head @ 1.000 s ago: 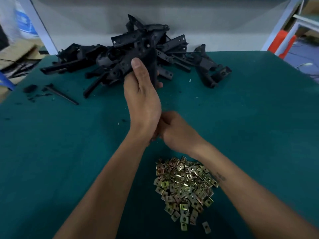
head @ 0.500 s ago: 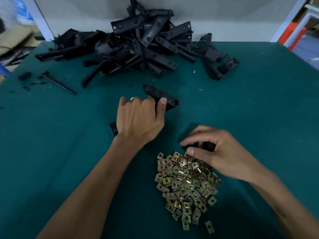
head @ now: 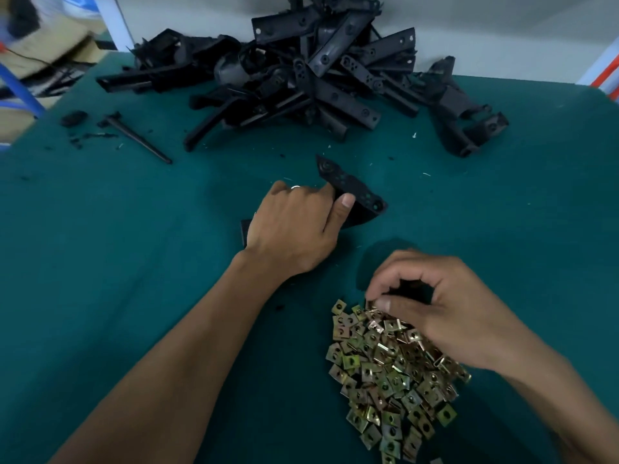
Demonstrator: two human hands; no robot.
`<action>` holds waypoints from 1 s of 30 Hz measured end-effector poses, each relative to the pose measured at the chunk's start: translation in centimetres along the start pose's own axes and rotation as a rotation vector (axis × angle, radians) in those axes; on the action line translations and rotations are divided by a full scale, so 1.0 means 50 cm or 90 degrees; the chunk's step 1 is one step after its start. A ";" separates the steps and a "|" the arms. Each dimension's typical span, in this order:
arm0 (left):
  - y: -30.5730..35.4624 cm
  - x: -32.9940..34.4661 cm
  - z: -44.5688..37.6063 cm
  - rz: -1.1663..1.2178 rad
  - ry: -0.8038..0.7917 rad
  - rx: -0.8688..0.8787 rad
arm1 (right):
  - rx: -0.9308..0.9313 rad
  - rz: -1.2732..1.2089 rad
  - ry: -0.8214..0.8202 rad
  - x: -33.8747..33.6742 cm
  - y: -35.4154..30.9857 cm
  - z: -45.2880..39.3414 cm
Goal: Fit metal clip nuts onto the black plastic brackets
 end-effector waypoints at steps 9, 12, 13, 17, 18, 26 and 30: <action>0.002 -0.002 0.003 -0.046 0.012 -0.012 | 0.038 -0.798 0.387 -0.109 0.144 -0.124; 0.002 -0.006 0.006 -0.045 0.022 -0.014 | 0.032 -0.780 0.435 -0.119 0.156 -0.161; 0.003 -0.007 0.006 -0.045 0.027 -0.012 | 0.020 -0.741 0.427 -0.114 0.149 -0.167; 0.006 -0.016 0.008 -0.032 0.053 0.010 | -0.014 -0.662 0.343 -0.086 0.119 -0.181; 0.005 -0.018 0.008 -0.031 0.060 0.013 | -0.020 -0.660 0.325 -0.084 0.115 -0.182; 0.007 -0.019 0.007 -0.008 0.069 0.022 | -0.026 -0.697 0.293 -0.096 0.113 -0.189; 0.006 -0.017 0.010 -0.013 0.059 0.012 | -0.022 -0.691 0.240 -0.084 0.107 -0.188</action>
Point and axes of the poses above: each hand's wrist, its own z-axis away from the middle knuckle, its own x-axis out of the palm, y = z × x, the point moved 9 cm from there along -z, towards the middle knuckle, and after that the axes turned 4 degrees about -x, right-handed, at the moved point
